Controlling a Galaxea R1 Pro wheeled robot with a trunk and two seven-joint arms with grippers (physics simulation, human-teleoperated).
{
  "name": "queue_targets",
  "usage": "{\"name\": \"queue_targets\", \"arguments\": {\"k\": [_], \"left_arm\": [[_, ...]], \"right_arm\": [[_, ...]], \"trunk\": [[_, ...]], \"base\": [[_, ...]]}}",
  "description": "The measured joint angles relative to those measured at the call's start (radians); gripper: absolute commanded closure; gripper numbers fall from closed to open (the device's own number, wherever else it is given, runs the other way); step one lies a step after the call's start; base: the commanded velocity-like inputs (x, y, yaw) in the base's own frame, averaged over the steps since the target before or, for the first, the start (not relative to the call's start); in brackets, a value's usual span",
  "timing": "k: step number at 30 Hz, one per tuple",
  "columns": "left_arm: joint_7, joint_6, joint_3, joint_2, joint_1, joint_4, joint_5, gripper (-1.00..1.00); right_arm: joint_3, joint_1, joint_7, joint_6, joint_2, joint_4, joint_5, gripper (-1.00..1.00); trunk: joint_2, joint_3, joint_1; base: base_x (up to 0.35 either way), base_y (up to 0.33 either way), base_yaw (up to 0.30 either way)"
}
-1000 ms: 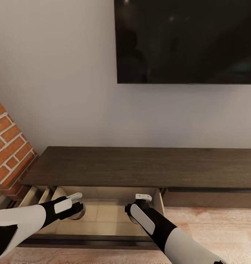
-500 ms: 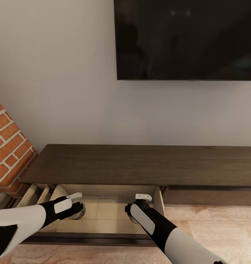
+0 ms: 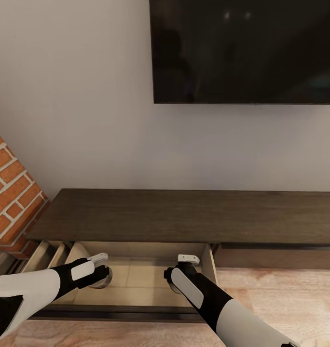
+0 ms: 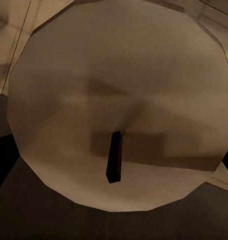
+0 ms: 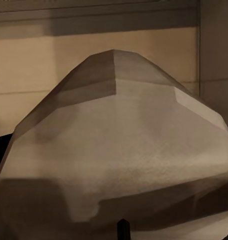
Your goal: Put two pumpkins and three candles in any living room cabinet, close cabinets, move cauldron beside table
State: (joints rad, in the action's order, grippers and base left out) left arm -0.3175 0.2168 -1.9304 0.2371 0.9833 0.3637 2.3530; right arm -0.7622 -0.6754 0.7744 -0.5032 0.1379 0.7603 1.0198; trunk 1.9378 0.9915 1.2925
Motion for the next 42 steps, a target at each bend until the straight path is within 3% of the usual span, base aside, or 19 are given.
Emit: {"name": "queue_targets", "arguments": {"k": [1, 2, 8, 12, 34, 42], "left_arm": [[0.000, 0.000, 0.000, 0.000, 0.000, 0.000, 0.000, 1.00], [-0.001, 0.000, 0.000, 0.000, 0.000, 0.000, 0.000, -1.00], [-0.004, -0.009, 0.005, -0.034, -0.006, 0.006, 0.000, -1.00], [-0.004, -0.009, 0.005, -0.048, -0.006, 0.006, 0.000, -1.00], [-0.004, -0.010, 0.007, -0.048, -0.006, 0.006, 0.000, -1.00], [0.000, -0.119, 0.005, -0.046, -0.006, 0.006, 0.002, -1.00]], "right_arm": [[0.000, 0.000, 0.000, 0.001, 0.000, 0.001, 0.000, 1.00], [0.000, 0.000, 0.000, 0.001, 0.000, 0.002, -0.002, 1.00], [0.005, -0.008, 0.005, 0.005, 0.011, 0.001, -0.005, 1.00], [0.003, -0.009, 0.003, 0.004, -0.006, 0.006, -0.007, 1.00], [0.003, -0.009, 0.002, 0.005, -0.013, 0.007, -0.005, 1.00], [0.002, -0.009, 0.002, 0.005, -0.013, 0.007, -0.004, 1.00]], "trunk": [[0.000, 0.000, 0.000], [0.000, 0.000, 0.000], [0.000, 0.000, 0.000], [0.000, 0.000, 0.000], [0.000, 0.000, 0.000], [0.000, 0.000, 0.000]], "base": [[0.000, 0.000, 0.000], [0.000, 0.000, 0.000], [0.000, 0.000, 0.000], [0.000, 0.000, 0.000], [0.000, 0.000, 0.000], [0.000, 0.014, 0.000]]}}
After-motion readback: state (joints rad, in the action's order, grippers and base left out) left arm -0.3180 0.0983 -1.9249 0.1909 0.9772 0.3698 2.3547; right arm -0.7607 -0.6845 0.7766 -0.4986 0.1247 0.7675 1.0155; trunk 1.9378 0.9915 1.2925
